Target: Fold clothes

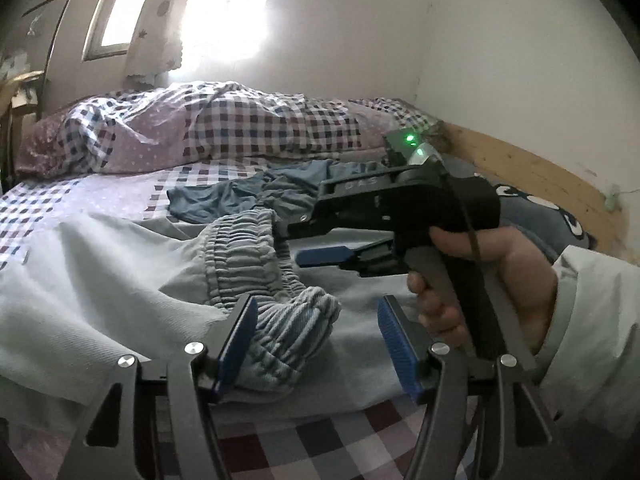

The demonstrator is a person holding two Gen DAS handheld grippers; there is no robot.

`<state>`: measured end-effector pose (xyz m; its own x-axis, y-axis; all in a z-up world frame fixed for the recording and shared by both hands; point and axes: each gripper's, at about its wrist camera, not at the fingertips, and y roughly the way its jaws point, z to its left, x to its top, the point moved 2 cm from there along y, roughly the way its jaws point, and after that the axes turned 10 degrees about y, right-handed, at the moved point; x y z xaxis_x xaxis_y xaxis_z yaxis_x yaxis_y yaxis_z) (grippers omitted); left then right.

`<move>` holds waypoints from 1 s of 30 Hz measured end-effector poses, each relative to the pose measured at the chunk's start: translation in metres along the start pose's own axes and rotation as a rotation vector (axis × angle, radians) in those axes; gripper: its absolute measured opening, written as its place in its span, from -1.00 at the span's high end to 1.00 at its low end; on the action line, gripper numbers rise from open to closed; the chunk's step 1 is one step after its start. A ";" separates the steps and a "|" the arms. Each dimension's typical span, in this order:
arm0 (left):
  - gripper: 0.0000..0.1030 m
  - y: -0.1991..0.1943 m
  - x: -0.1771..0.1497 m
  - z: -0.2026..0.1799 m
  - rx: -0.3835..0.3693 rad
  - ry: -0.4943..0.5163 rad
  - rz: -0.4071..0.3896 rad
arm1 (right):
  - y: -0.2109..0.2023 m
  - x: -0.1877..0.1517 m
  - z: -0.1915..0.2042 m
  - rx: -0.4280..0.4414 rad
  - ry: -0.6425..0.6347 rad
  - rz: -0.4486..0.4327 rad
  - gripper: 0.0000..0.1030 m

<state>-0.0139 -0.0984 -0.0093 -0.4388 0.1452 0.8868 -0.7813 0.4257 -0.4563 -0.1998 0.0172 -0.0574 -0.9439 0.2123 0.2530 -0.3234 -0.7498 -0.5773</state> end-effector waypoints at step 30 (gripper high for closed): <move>0.95 0.009 0.009 -0.010 -0.070 -0.020 -0.001 | 0.003 0.036 0.052 0.019 -0.155 -0.016 0.77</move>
<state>-0.0205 -0.0849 -0.0042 -0.4479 0.1270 0.8850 -0.7491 0.4871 -0.4490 -0.2311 -0.0102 -0.0099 -0.9164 0.1259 0.3800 -0.3356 -0.7589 -0.5580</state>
